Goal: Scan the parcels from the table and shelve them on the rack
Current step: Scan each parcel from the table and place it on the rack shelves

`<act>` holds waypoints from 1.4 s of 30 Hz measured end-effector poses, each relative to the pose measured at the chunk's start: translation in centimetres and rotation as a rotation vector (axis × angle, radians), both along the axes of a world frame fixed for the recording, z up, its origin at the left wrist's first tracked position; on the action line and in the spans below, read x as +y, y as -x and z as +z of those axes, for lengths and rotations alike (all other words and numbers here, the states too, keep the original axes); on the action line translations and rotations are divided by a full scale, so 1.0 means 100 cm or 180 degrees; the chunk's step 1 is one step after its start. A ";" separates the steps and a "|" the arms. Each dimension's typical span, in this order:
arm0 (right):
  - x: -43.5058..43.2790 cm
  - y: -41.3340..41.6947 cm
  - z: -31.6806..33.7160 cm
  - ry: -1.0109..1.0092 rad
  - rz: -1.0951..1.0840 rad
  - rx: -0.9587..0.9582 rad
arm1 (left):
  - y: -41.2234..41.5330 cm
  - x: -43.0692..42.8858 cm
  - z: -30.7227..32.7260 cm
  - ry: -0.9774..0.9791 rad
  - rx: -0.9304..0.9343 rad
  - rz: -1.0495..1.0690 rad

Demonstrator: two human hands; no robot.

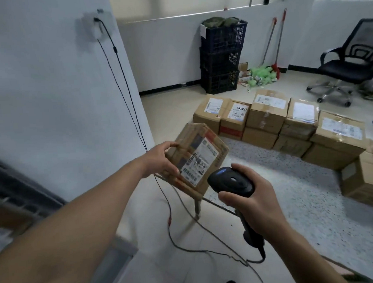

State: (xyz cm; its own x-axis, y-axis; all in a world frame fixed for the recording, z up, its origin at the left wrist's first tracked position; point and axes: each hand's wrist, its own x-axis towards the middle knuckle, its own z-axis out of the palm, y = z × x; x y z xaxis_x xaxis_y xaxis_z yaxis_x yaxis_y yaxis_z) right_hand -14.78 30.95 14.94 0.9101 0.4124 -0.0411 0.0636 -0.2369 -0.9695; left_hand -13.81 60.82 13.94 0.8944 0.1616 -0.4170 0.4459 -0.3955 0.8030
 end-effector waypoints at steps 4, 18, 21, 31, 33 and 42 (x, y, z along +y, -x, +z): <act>0.022 0.034 0.005 0.0079 0.0105 -0.0117 | 0.030 0.027 0.014 -0.0080 0.0130 -0.0044; 0.060 0.089 0.020 0.0109 0.0433 -0.0414 | 0.083 0.071 0.033 -0.0438 0.0320 -0.0181; 0.064 0.091 0.020 0.0106 0.0438 -0.0435 | 0.088 0.077 0.035 -0.0450 0.0331 -0.0164; 0.067 0.096 0.027 0.0081 0.0454 -0.0422 | 0.094 0.085 0.039 -0.0438 0.0319 -0.0199; 0.068 0.097 0.029 0.0045 0.0449 -0.0417 | 0.096 0.085 0.041 -0.0398 0.0292 -0.0171; 0.072 0.098 0.033 -0.0623 -0.0282 0.0193 | 0.114 0.064 0.025 0.0200 -0.0517 0.0383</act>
State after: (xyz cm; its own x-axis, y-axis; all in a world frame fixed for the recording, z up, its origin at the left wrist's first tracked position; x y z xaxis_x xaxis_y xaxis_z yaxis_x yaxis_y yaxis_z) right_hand -24.55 38.16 18.29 0.9414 0.3363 -0.0239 -0.0090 -0.0458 -0.9989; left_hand -25.22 67.21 16.40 0.9265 0.2495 -0.2816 0.3495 -0.2942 0.8895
